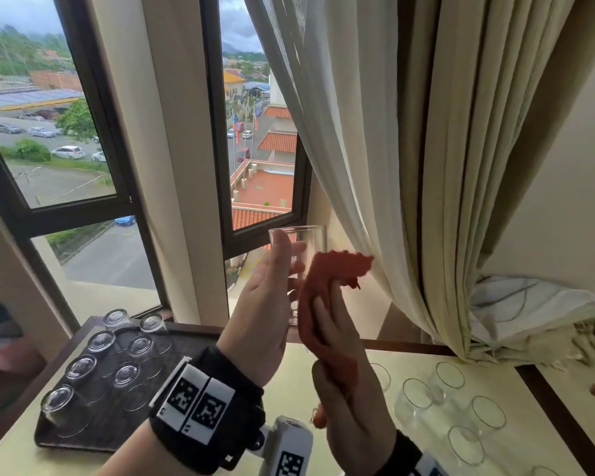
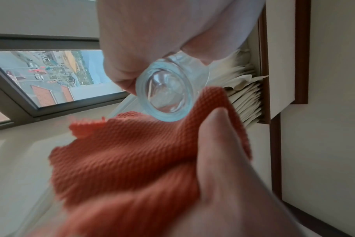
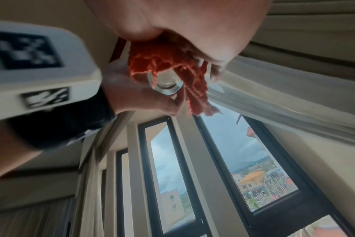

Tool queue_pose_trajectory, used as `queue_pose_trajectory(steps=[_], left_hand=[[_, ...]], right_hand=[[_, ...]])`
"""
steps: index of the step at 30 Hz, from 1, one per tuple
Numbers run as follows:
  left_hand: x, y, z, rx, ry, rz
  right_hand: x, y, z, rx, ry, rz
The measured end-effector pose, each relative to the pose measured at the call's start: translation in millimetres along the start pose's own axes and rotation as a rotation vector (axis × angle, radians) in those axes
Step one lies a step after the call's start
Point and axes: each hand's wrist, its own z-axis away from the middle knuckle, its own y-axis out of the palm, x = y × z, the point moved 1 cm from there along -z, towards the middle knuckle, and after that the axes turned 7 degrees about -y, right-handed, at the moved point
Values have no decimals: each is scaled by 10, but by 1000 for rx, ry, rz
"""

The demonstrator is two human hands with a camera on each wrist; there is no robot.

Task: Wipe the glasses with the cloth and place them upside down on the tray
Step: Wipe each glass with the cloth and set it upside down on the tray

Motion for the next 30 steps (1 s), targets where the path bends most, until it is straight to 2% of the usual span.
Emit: queue_pose_trajectory(steps=[3,5,6,8,10,12,14,16,18,20,22,24,26,27,30], left_hand=[[11,28,40,-13,9,8],[50,92,80,45,-14,12],[68,112,88,68,-22,10],[53,160,108,46,-17,30],[9,174,122,49,-2,50],[-41,185,146,101,19,121],[-69,151,123,59,22,181],[-89,76,63,94,9,9],[-90,42,36,35,0,-72],[-46,40,16,-25,1,-59],[1,85,34,46,6,-54],[47,140,75,55,-11,-22],[101,161,88,13,-43,-3],[114,177,85,2,-47,-6],[56,164,77,-4,-48,17]], right_hand=[[-32,-14,-136,-106,177,-127],[9,-86,-340,-178,302,-240],[25,-122,-427,-193,318,-264],[76,-158,-537,-193,252,-267],[145,-137,-518,-139,121,-206],[177,-70,-367,-44,6,-118],[132,14,-164,15,-76,-54],[54,46,3,18,-95,-40],[-12,30,42,3,-11,-65],[-16,-16,-53,-49,164,-152],[16,-75,-215,-141,349,-297],[12,-159,-388,-205,401,-306],[45,-204,-513,-225,322,-257],[77,-204,-540,-211,234,-232],[152,-118,-408,-65,-59,-90]])
